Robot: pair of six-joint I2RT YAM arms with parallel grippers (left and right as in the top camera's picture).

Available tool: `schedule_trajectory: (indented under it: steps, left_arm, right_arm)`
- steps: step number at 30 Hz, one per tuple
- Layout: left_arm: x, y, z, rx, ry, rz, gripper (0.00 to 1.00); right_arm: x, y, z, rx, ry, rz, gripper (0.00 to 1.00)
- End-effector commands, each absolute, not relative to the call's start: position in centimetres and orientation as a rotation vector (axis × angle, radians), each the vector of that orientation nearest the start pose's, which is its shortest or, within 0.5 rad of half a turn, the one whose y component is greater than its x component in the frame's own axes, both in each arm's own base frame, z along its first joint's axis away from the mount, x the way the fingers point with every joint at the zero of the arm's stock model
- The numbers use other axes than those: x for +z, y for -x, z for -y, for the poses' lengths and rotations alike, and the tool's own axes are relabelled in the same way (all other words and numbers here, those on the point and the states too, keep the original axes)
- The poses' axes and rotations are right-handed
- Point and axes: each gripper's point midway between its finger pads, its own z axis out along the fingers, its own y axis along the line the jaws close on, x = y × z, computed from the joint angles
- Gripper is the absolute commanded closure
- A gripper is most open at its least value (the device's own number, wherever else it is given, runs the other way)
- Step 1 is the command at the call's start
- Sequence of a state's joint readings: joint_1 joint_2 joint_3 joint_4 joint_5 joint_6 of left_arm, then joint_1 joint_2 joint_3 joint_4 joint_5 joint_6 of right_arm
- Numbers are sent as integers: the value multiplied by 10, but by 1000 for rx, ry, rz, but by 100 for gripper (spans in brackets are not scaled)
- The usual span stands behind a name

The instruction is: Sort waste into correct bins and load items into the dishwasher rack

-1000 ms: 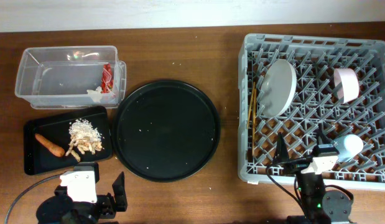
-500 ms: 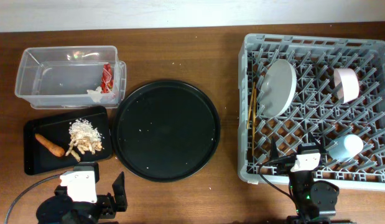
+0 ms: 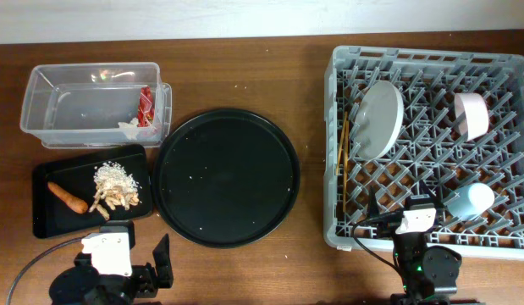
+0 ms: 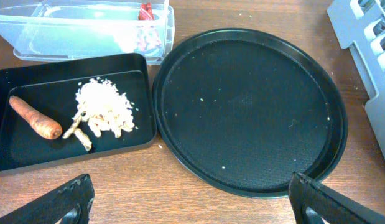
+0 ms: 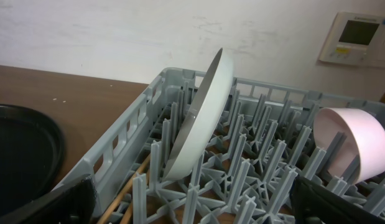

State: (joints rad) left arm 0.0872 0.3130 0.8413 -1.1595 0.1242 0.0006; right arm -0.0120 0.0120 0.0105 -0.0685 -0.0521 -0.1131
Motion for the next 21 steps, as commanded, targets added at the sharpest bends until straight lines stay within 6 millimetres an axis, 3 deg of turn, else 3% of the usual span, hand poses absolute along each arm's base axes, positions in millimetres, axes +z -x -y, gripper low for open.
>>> schedule_trajectory:
  steps: [1, 12, 21]
  left_arm:
    - [226, -149, 10, -93, 6, -2195, 1]
    - [223, -148, 5, -54, 18, -2174, 1]
    - [187, -203, 5, -45, -24, -1876, 1]
  right_arm:
    - [157, -246, -6, -57, 128, -1638, 2]
    - [157, -246, -6, -57, 128, -1638, 2]
    - [157, -246, -6, -57, 128, -1638, 2]
